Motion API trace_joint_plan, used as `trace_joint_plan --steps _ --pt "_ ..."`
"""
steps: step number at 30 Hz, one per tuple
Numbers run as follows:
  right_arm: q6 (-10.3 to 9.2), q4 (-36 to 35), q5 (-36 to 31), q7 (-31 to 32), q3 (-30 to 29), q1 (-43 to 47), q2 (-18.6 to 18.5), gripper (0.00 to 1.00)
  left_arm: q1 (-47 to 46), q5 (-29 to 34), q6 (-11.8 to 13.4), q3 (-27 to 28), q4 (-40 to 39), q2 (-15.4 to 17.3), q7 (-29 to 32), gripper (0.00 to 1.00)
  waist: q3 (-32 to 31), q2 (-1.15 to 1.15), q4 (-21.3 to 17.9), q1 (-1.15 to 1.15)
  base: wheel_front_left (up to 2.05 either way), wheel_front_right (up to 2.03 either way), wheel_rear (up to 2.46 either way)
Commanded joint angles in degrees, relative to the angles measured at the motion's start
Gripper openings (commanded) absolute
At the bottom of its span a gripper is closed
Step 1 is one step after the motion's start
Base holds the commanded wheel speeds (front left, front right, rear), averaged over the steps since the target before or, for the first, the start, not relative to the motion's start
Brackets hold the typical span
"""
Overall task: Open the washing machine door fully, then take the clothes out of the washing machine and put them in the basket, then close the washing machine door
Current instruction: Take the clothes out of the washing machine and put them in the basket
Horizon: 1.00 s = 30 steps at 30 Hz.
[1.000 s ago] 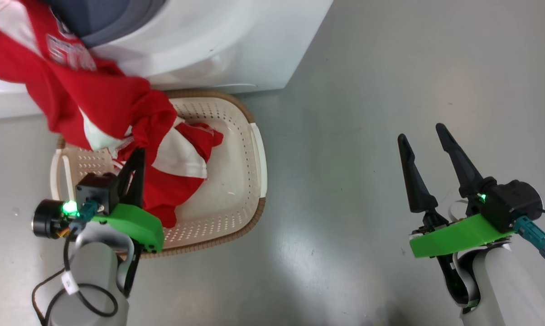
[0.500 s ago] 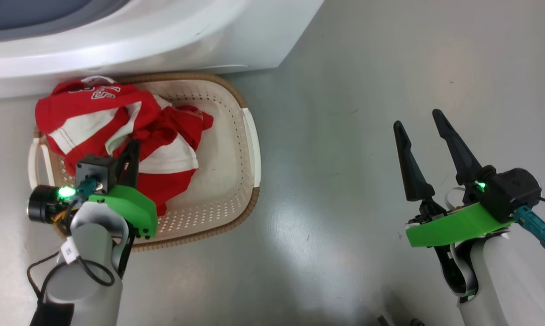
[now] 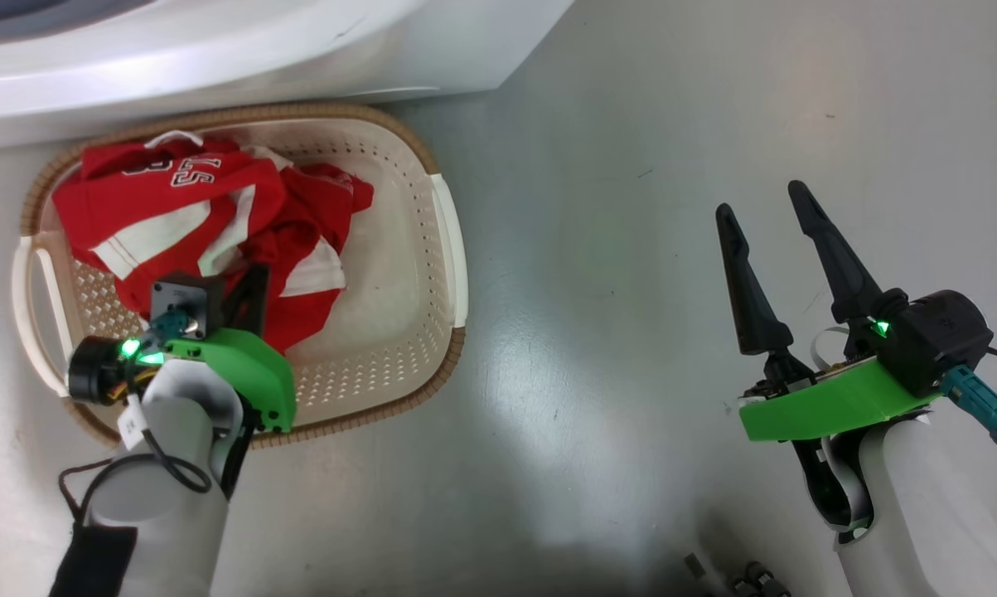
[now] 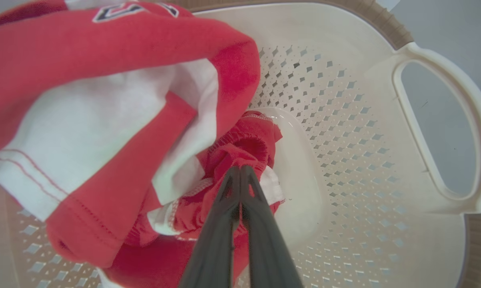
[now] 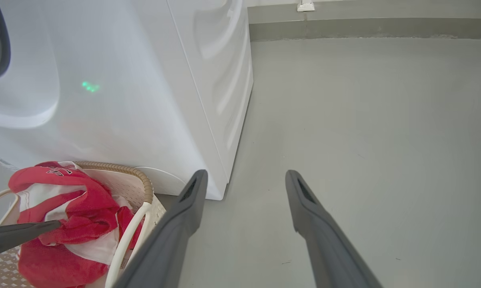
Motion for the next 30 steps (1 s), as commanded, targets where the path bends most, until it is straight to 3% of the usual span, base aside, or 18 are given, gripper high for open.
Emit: trace_joint_plan --steps 1,2,4,5,7,19,30 --pt "0.26 -1.3 0.1 -0.4 1.2 0.7 -0.1 1.00 0.6 -0.8 -0.3 0.7 -0.1 2.5 -0.3 0.00 0.3 0.00 0.1 0.00 0.00 0.00 0.00" --pt "0.26 -1.3 0.1 -0.4 1.2 0.6 -0.1 1.00 0.4 -1.3 -0.3 0.3 0.1 2.7 -0.3 0.10 0.4 0.00 0.1 0.00 0.00 0.00 0.00" --pt "0.26 -1.3 0.0 -0.4 1.2 0.5 -0.1 1.00 0.1 -2.3 -0.3 -0.2 0.0 3.1 -0.3 0.43 0.4 0.00 0.3 0.00 0.00 0.00 0.00" --pt "0.26 -1.2 -0.1 -0.4 1.1 0.4 -0.1 1.00 0.1 -2.7 -0.3 -0.5 -0.1 3.2 -0.3 0.79 0.3 0.00 0.4 0.00 0.00 0.00 0.00" --pt "0.26 -0.9 -0.2 -0.4 1.0 0.2 -0.1 1.00 0.1 -3.6 -0.3 -0.9 -0.6 3.4 -0.3 1.00 0.0 0.00 0.6 0.00 0.00 0.00 0.00" --pt "0.26 0.6 -1.1 -0.4 0.6 1.1 -0.1 1.00 4.5 -6.8 -0.3 0.2 -3.7 2.8 -0.3 1.00 -6.3 0.00 1.7 0.00 0.00 0.00 0.00" --pt "0.26 2.5 -1.8 -0.4 -0.5 4.2 -0.1 1.00 11.7 -5.9 -0.3 5.4 -10.5 2.5 -0.3 1.00 -15.5 0.00 2.6 0.00 0.00 0.00 0.00"
